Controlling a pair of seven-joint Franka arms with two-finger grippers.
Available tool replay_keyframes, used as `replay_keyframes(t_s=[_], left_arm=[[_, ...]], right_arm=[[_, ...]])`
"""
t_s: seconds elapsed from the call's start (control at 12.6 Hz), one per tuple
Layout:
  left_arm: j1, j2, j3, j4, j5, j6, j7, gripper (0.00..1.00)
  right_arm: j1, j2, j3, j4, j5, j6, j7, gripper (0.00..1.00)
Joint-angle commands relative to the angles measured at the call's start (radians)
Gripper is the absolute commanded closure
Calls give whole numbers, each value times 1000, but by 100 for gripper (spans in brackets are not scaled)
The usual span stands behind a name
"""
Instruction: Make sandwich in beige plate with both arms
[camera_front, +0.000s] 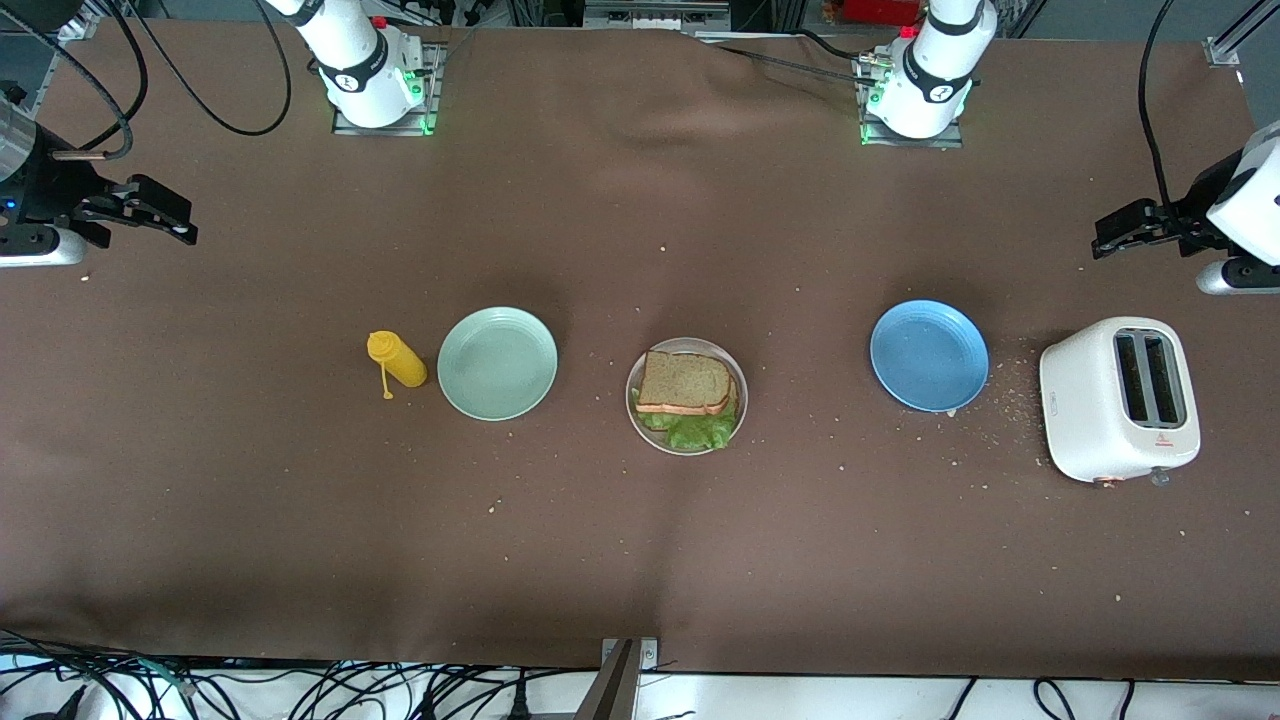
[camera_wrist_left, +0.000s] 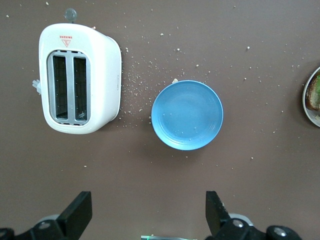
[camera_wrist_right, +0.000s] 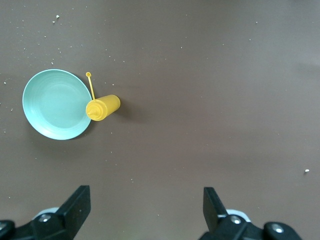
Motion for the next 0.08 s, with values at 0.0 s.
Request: replay_keyframes(t_s=[0.0], left_arm=[[6,-19,-3,-23,-1,15,27,0]], right_arm=[[-1,-11,-2,-2,14,-11,-3,0]])
